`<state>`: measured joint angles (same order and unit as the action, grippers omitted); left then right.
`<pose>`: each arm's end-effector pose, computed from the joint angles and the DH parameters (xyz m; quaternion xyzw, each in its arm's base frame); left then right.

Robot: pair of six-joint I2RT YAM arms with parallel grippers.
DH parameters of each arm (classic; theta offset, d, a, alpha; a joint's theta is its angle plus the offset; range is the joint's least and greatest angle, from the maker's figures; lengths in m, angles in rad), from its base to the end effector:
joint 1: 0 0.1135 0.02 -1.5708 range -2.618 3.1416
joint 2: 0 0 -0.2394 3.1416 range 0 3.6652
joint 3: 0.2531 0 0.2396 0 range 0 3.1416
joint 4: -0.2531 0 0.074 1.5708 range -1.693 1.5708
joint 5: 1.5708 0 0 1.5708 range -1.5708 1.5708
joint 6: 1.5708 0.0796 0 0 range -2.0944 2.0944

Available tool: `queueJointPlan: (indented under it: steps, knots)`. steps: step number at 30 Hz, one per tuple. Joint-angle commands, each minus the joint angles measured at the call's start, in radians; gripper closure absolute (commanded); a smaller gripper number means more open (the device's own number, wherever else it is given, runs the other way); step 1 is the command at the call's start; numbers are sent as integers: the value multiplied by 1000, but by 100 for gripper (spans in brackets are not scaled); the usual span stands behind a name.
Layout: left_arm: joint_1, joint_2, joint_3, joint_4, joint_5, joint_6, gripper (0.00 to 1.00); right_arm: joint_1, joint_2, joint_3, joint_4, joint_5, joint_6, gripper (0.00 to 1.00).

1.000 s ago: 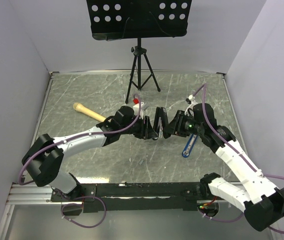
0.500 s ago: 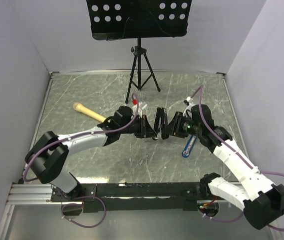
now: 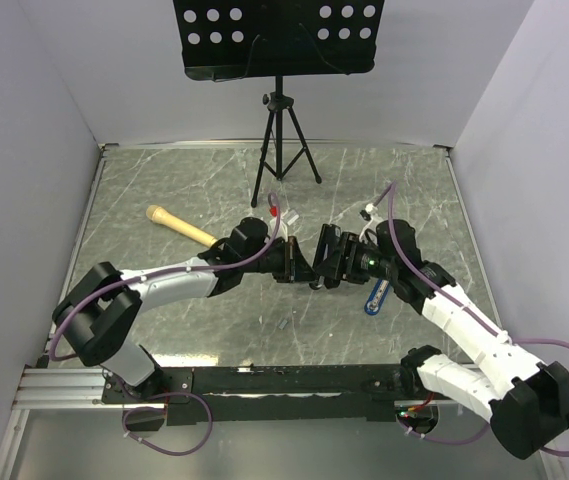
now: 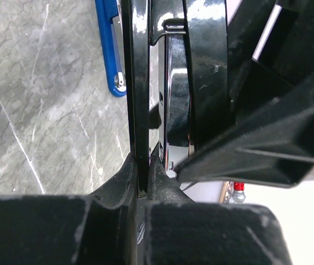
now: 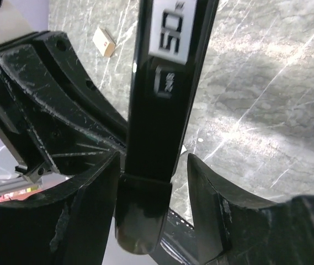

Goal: Unload the staples from the stapler

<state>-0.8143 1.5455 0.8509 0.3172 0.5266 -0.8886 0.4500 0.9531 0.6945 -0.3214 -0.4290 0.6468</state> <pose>0.2203 -0.2917 0.1978 0.1165 0.8036 -0.5500 0.1955 0.2048 0.1357 0.2271 -0.0162 0.8654 0.4020 0.2987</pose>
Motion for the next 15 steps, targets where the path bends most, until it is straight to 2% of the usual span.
queueJointPlan:
  steps: [1,7,9,10,11,14,15]
  knots:
    - [0,-7,30,115,15,-23,99,16,-30,-15,48,21,13,41]
    - [0,-21,30,95,-34,-13,99,33,-76,-41,13,36,33,43]
    - [0,-22,30,95,-46,-12,99,35,-79,-35,1,47,40,50]
    - [0,-22,30,86,-53,-9,99,35,-82,-33,-5,53,45,56]
    - [-2,-24,31,77,-57,-3,99,36,-89,-26,-27,80,53,70]
    - [0,-39,40,-13,-115,68,99,33,-109,32,-124,171,42,81]
    - [0,-54,37,-35,-155,127,99,30,-114,55,-151,197,31,82]
